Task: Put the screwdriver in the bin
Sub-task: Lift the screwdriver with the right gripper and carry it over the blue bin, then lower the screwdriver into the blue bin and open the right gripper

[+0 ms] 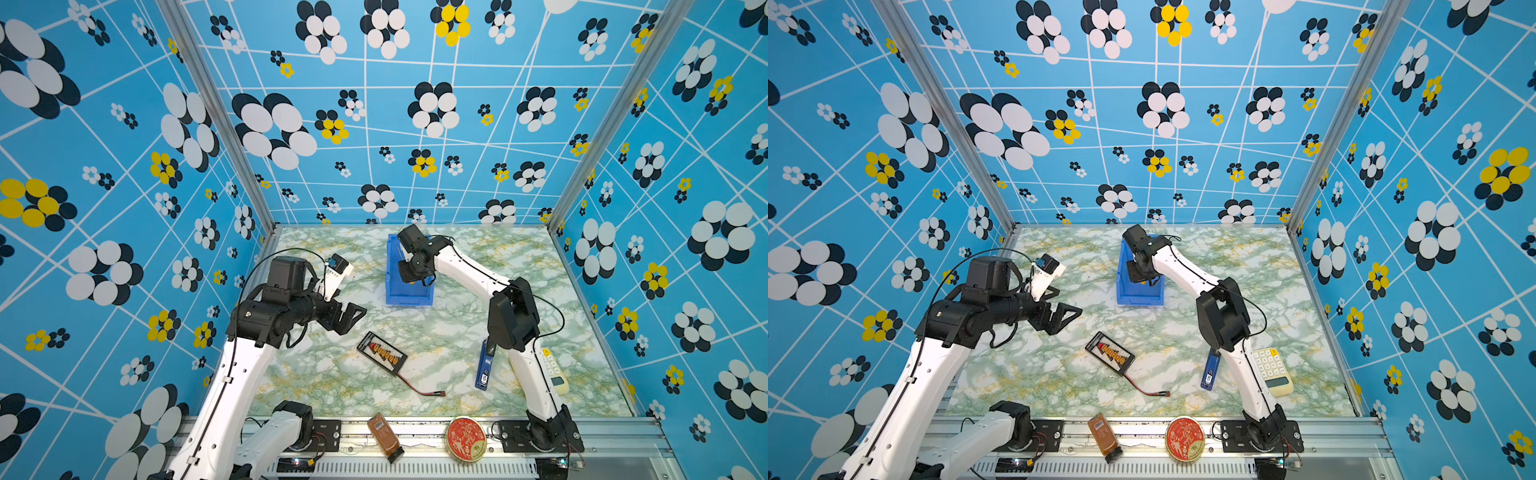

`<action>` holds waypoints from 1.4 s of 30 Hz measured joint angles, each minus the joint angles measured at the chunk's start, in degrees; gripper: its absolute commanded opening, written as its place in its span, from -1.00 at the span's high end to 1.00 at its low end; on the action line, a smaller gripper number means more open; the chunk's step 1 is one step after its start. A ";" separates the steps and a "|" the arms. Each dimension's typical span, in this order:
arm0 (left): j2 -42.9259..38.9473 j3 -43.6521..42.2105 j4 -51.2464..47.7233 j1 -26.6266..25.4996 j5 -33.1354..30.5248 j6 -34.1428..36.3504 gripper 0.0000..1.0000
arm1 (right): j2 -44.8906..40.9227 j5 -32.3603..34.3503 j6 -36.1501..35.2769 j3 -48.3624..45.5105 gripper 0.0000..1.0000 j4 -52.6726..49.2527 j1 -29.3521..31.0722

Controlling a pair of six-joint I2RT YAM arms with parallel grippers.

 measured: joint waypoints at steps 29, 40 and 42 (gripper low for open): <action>0.76 0.00 0.74 1.20 2.71 -2.14 -0.98 | 12.85 0.68 -0.72 13.29 0.46 -4.74 0.00; 0.79 -0.02 2.16 1.57 4.48 -3.04 -0.98 | 12.90 0.74 -0.72 13.44 0.32 -5.79 0.00; 0.79 -0.02 2.16 1.57 4.61 -3.17 -0.99 | 12.83 1.03 -0.74 13.44 0.27 -5.92 0.00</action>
